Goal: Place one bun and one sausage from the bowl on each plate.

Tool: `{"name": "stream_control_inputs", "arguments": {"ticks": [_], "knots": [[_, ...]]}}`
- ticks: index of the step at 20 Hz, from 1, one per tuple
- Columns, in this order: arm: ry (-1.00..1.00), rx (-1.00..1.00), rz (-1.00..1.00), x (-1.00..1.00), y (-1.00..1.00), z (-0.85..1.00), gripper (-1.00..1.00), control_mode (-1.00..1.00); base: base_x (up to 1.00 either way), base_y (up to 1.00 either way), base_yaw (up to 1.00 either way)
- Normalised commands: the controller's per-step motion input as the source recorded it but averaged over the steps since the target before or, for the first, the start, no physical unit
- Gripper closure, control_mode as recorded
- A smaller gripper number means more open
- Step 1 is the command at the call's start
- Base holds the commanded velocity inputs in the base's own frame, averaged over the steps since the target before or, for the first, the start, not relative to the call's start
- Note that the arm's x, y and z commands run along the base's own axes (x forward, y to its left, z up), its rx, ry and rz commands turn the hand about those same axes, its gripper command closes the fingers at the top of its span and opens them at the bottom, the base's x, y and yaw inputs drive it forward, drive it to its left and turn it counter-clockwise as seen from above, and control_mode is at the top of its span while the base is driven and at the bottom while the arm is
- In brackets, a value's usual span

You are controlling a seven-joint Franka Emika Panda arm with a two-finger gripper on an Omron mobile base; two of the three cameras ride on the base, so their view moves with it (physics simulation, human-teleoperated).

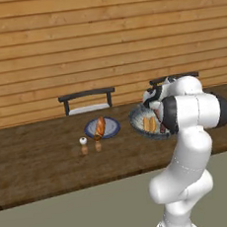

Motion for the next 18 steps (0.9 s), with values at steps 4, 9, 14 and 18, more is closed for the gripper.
{"name": "stream_control_inputs", "arguments": {"ticks": [4,9,14,18], "knots": [[-0.02,-0.13,0.14,0.38,0.00,-0.24,-1.00,-1.00,0.00,0.00,0.00],[0.01,-0.05,0.05,0.63,0.00,-0.02,-1.00,-1.00,0.00,0.00,0.00],[0.10,-0.01,0.00,0.51,0.00,-0.17,-1.00,-1.00,0.00,0.00,0.00],[0.10,-0.01,0.00,0.19,0.00,-0.28,-1.00,-1.00,0.00,0.00,0.00]]}}
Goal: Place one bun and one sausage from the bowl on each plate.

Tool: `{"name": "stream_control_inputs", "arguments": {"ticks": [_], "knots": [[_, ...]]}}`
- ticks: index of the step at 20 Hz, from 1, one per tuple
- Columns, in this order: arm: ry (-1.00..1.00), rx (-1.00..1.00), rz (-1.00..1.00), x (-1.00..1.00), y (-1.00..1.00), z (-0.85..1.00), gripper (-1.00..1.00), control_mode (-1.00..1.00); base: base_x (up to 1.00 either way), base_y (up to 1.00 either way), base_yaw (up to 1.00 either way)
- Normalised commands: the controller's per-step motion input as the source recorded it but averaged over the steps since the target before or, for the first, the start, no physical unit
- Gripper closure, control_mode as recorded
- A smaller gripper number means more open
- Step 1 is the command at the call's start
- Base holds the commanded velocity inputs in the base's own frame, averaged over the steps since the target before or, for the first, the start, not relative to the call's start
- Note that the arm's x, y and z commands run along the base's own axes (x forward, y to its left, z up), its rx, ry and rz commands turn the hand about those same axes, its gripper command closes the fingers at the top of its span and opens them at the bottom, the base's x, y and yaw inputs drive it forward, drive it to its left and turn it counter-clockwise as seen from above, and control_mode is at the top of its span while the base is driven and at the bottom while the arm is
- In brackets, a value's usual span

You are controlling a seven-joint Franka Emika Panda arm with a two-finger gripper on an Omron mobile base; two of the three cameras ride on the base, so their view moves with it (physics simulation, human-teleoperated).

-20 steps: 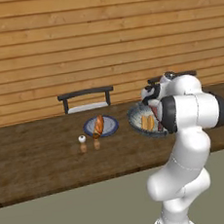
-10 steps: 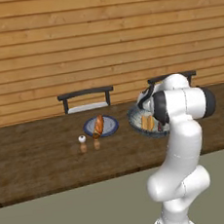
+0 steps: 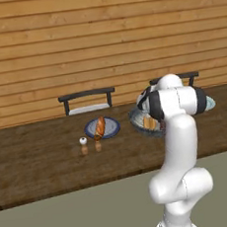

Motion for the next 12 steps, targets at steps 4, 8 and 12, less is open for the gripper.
{"name": "stream_control_inputs", "arguments": {"ticks": [4,8,12], "knots": [[0.02,-0.02,0.00,-0.01,0.00,-0.10,1.00,-1.00,0.00,0.00,0.00],[0.00,0.00,0.00,-0.37,0.00,0.00,1.00,-1.00,0.00,0.00,0.00],[-0.14,0.00,0.00,-0.56,0.02,0.58,1.00,-1.00,0.00,0.00,0.00]]}}
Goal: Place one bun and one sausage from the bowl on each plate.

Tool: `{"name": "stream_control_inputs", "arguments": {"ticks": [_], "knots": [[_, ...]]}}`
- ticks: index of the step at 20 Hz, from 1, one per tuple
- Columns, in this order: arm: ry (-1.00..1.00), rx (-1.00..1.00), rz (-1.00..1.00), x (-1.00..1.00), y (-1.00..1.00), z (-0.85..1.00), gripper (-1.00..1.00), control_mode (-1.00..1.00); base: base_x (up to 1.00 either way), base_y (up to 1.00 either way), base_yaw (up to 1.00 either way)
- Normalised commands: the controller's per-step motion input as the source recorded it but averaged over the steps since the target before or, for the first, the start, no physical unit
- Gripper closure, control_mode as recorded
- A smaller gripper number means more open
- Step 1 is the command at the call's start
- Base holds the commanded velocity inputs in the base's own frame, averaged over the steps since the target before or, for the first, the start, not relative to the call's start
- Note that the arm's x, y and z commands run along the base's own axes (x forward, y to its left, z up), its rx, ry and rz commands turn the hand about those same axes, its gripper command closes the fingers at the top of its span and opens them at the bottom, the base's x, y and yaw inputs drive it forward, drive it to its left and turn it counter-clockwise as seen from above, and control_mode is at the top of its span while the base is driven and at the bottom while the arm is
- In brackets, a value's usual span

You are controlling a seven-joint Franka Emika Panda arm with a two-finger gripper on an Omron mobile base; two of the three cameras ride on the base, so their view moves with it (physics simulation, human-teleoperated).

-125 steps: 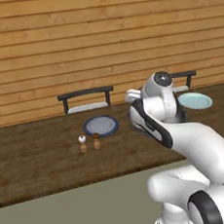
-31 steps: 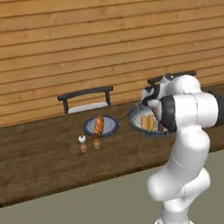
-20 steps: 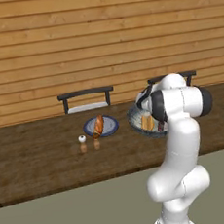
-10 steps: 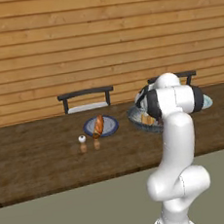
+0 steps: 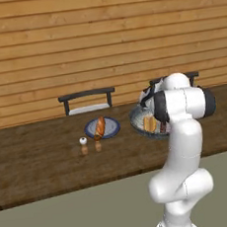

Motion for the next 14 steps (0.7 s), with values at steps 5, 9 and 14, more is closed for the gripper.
{"name": "stream_control_inputs", "arguments": {"ticks": [5,9,14], "knots": [[-0.16,0.02,0.00,-0.71,0.54,1.00,1.00,-1.00,0.00,0.00,0.00],[0.09,0.00,0.00,-0.46,1.00,1.00,1.00,-1.00,0.00,0.00,0.00],[0.26,0.00,0.00,-0.16,1.00,0.85,1.00,-1.00,0.00,0.00,0.00]]}}
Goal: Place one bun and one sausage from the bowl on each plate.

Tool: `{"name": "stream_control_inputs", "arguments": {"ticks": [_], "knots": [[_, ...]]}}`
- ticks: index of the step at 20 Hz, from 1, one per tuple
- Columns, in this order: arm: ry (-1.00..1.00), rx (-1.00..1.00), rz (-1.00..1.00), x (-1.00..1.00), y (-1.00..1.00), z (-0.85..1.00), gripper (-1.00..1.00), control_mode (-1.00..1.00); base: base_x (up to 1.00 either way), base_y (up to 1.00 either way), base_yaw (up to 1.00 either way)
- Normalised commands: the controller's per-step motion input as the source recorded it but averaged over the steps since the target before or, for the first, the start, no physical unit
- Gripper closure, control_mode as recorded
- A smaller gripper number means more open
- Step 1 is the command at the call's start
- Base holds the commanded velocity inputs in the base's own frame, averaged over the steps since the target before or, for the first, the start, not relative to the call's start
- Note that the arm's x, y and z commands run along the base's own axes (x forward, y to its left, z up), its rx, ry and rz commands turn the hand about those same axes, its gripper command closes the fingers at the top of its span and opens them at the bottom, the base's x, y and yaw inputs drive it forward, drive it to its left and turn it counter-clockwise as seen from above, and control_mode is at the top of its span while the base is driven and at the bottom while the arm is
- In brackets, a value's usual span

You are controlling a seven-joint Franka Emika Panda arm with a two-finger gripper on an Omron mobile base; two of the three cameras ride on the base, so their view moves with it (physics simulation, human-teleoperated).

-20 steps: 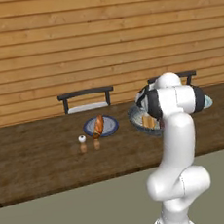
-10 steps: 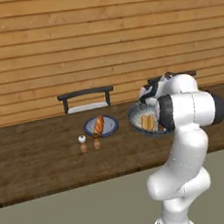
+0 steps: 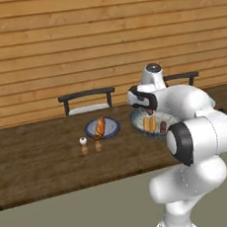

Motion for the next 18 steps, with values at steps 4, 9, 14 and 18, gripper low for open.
{"name": "stream_control_inputs", "arguments": {"ticks": [4,9,14,18], "knots": [[0.31,0.00,0.00,0.00,1.00,0.08,1.00,-1.00,0.00,0.00,0.00],[0.26,0.00,0.00,0.15,0.99,-0.32,1.00,-1.00,0.00,0.00,0.00],[0.12,0.02,-0.02,0.37,0.59,-0.67,1.00,-1.00,0.00,0.00,0.00],[0.00,0.10,-0.05,0.56,0.18,-0.66,1.00,-1.00,0.00,0.00,0.00]]}}
